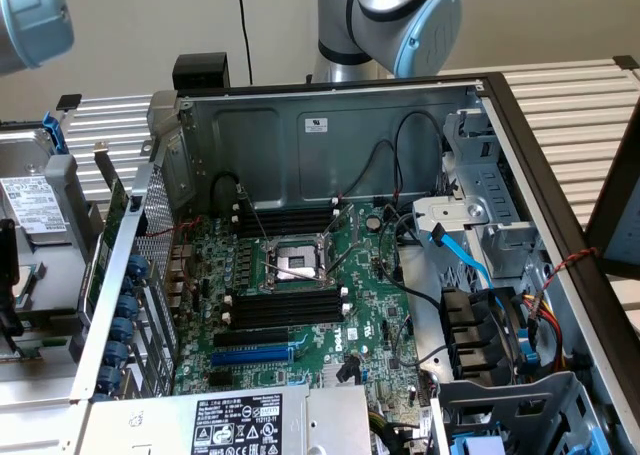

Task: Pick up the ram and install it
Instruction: 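Pick up the ram and move it above insertion slot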

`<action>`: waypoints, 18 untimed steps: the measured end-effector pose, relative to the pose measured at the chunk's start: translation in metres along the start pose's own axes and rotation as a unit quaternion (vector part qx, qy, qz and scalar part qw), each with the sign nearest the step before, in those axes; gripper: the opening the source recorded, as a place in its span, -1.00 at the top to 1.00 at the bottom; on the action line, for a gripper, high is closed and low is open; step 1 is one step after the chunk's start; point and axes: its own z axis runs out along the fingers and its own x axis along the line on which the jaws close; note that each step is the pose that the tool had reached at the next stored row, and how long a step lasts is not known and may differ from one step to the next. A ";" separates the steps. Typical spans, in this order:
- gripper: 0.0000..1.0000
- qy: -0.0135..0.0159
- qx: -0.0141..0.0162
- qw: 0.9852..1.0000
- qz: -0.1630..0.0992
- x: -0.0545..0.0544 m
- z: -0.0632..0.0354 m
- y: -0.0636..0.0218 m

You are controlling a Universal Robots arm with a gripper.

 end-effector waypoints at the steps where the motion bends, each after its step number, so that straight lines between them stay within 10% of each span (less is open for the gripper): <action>1: 0.47 0.000 0.000 1.000 0.000 0.000 -0.0001 0.0000; 18: 0.47 0.000 0.000 1.000 0.000 0.001 0.0017 -0.0001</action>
